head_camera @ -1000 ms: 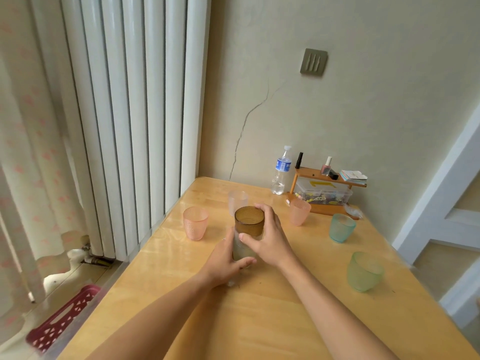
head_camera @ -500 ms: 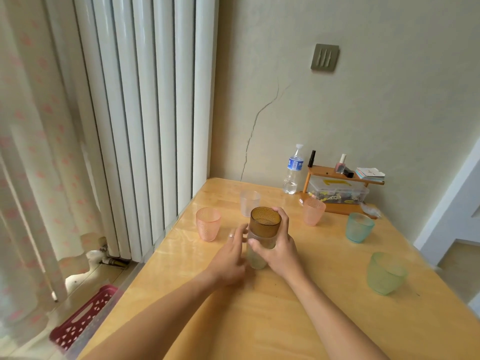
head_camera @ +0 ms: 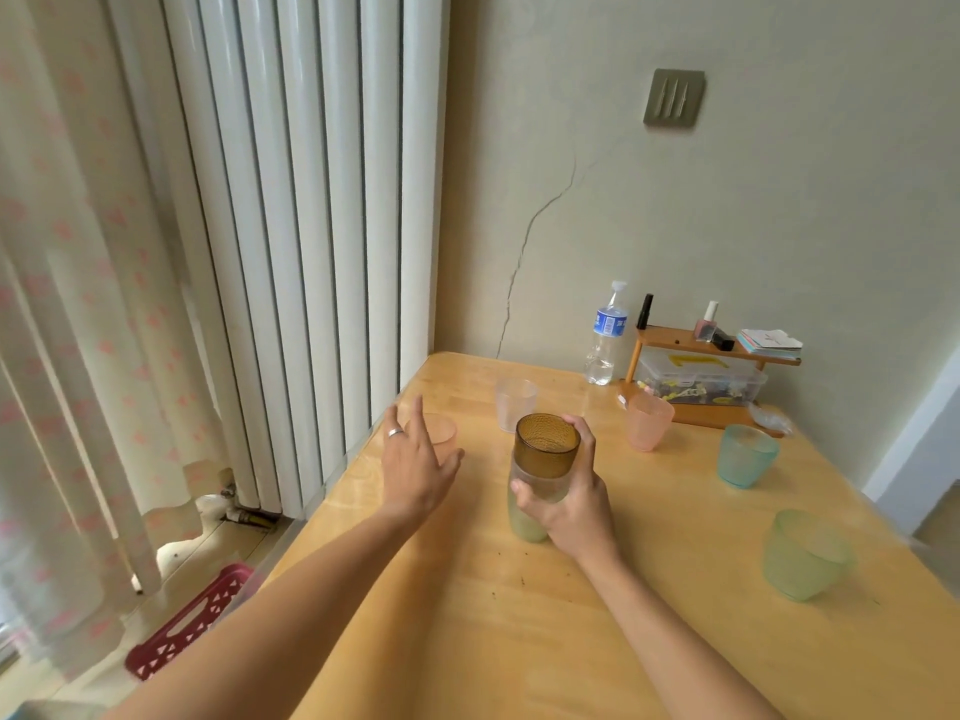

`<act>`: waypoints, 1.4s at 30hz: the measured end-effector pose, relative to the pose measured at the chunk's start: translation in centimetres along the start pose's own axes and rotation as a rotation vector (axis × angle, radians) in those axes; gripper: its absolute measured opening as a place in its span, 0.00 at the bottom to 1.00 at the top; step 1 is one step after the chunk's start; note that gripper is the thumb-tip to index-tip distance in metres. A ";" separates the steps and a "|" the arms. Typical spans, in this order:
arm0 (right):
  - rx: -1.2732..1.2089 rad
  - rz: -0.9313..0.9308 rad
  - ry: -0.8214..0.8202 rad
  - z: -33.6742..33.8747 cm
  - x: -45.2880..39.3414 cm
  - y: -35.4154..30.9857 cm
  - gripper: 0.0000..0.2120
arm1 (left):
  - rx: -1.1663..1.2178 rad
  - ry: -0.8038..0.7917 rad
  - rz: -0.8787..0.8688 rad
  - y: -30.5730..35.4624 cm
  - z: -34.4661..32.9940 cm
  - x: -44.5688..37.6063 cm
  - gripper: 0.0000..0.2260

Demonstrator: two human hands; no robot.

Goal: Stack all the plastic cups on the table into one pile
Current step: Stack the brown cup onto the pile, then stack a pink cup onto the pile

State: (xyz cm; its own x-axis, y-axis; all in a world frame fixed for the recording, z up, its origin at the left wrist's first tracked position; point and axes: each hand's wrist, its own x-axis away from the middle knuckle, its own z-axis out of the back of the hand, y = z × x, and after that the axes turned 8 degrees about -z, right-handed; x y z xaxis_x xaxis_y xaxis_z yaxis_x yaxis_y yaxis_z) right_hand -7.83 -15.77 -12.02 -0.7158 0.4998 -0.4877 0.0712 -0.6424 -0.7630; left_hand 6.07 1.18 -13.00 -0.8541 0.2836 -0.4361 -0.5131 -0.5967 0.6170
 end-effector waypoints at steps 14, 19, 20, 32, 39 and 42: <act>-0.039 -0.086 -0.064 0.4 0.4 -0.4 0.46 | 0.318 0.153 -0.208 8.1 2.0 -0.9 0.35; -0.051 -0.107 -0.084 0.7 0.6 -1.1 0.47 | 0.382 0.219 -0.343 12.4 3.7 -0.7 0.33; -0.053 -0.115 -0.095 0.8 0.6 -1.2 0.47 | 0.378 0.196 -0.371 12.8 3.9 -0.6 0.33; -0.036 -0.234 -0.191 1.5 0.1 -1.6 0.37 | 0.302 -0.076 -0.416 12.2 2.9 0.9 0.32; -0.040 -0.242 -0.228 1.6 0.2 -1.4 0.34 | 0.364 -0.147 -0.370 11.6 1.7 1.3 0.37; 0.010 -0.284 -0.309 1.7 0.4 -1.0 0.36 | 0.428 -0.178 -0.310 11.1 1.5 1.7 0.49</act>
State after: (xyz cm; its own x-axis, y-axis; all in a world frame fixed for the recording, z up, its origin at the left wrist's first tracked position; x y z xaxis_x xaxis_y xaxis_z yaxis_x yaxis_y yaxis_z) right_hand -9.38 -15.95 -10.71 -0.8807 0.4614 -0.1076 -0.1647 -0.5110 -0.8436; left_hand -1.22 -3.83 -5.88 -0.6398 0.5419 -0.5450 -0.6996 -0.1173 0.7048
